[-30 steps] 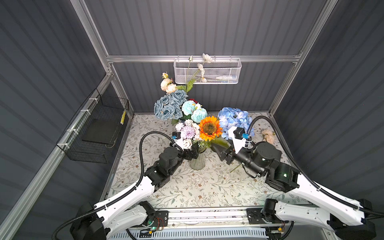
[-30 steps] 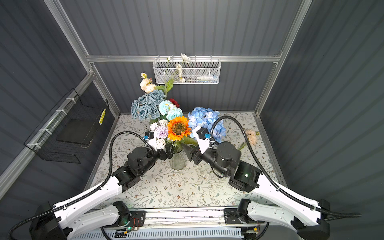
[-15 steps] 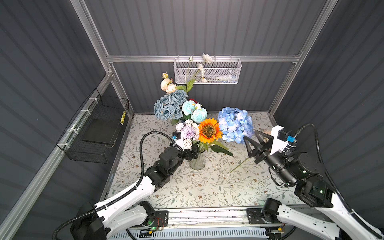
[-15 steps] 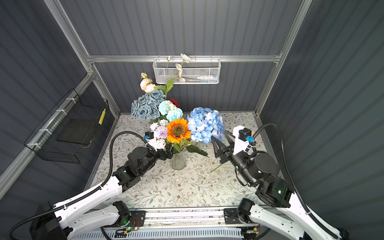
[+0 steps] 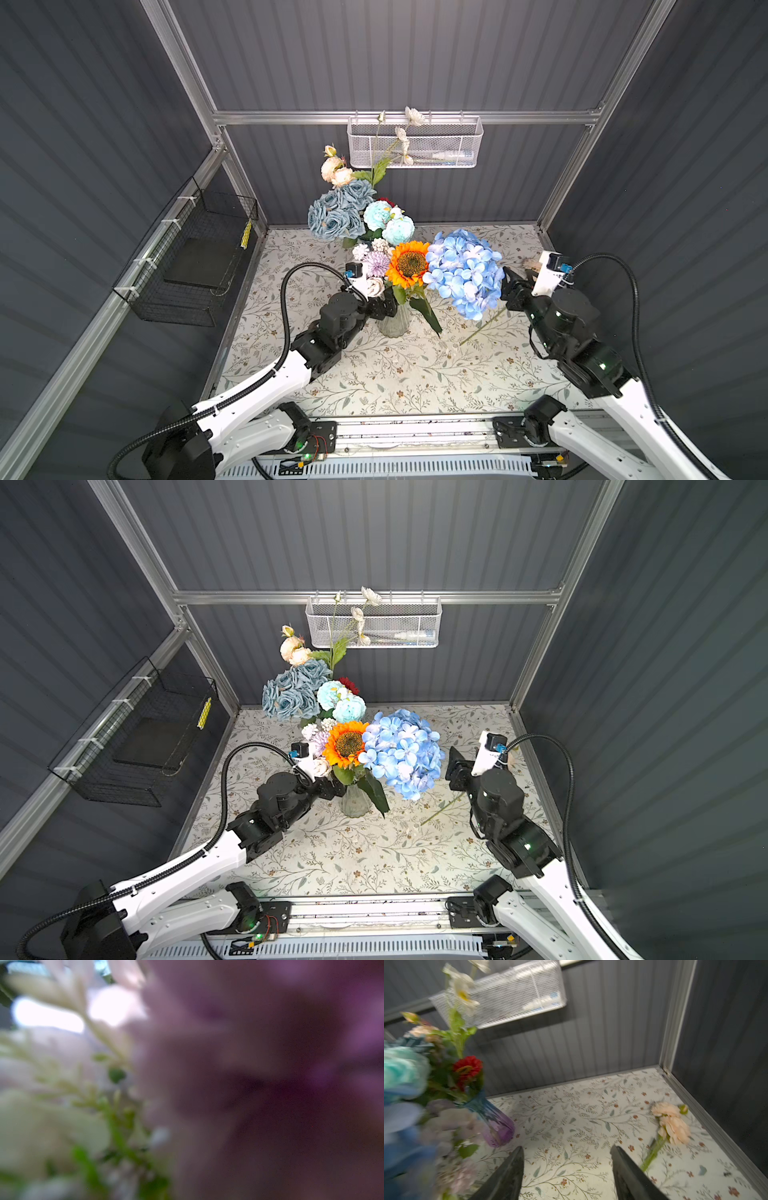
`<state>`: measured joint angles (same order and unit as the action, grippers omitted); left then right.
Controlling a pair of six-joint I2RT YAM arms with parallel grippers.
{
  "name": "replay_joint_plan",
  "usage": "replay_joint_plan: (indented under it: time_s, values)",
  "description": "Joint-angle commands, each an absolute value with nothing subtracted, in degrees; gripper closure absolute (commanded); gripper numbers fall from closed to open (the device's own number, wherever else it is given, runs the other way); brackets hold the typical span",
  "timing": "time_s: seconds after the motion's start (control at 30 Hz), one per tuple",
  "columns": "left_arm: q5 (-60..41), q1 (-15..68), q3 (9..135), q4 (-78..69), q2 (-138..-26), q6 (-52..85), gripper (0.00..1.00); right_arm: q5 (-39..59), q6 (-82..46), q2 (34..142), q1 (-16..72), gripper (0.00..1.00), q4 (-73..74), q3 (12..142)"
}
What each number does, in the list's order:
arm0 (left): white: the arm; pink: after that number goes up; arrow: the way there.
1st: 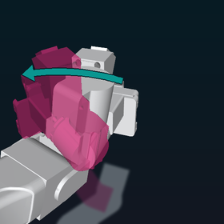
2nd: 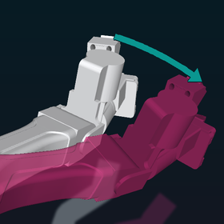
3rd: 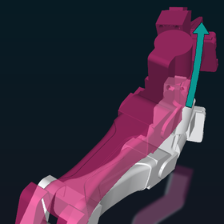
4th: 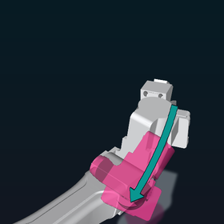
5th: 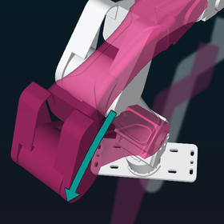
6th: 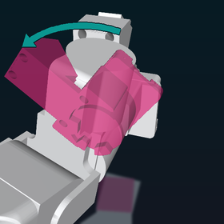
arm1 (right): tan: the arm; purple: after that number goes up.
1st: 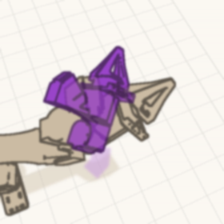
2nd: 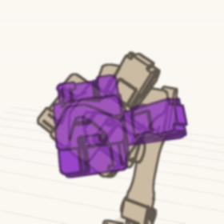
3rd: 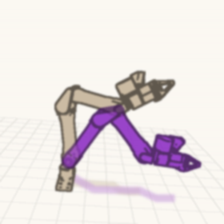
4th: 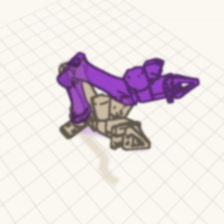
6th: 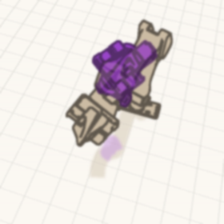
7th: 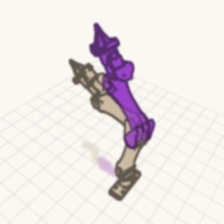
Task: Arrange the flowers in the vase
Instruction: 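Open the right gripper and move it toward the peach carnations, then close the right gripper on the peach carnation stems and lift them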
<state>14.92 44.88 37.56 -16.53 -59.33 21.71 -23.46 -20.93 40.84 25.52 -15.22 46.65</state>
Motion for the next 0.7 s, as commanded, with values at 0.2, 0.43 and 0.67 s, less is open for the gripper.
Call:
replay_joint_plan:
  time_s: [0.2,0.43,0.67]
  values:
    - [14.38,44.67,37.44,-17.34,-57.74,22.63,0.01,-2.51,-37.47,56.85,2.59,0.34,-18.86,40.97]
    - [14.89,44.68,36.97,-16.39,-56.66,22.24,0.01,-1.66,-35.13,72.79,-3.43,0.37,-19.76,43.92]
    - [15.34,44.67,35.86,-17.05,-55.45,22.15,0.01,-0.68,-32.27,86.51,-6.78,0.44,-24.51,52.45]
